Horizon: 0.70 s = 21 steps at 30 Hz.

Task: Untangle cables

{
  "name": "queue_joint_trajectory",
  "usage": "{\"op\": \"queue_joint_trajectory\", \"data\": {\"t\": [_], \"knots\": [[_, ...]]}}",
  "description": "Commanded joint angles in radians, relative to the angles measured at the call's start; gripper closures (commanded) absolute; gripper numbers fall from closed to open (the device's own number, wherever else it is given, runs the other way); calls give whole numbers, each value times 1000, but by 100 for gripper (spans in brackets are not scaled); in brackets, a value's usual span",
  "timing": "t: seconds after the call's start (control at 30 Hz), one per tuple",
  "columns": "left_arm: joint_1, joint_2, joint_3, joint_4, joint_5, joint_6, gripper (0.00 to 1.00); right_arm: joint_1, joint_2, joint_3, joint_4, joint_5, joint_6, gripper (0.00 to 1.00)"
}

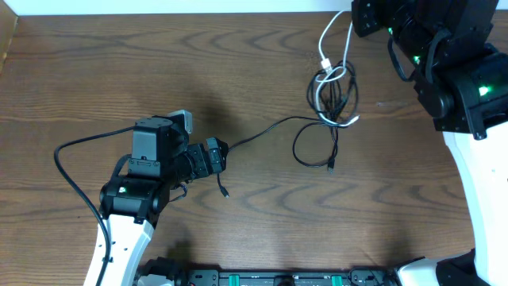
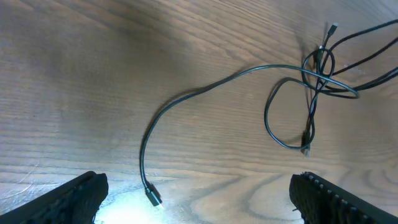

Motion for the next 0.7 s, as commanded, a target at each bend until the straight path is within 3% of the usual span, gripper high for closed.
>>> {"op": "queue_joint_trajectory", "data": {"t": [0.0, 0.67], "knots": [[4, 1, 21, -3, 9, 6, 2, 3, -2, 15, -19, -44, -15, 99], [4, 1, 21, -2, 8, 6, 2, 15, 85, 14, -174, -108, -45, 99]]}}
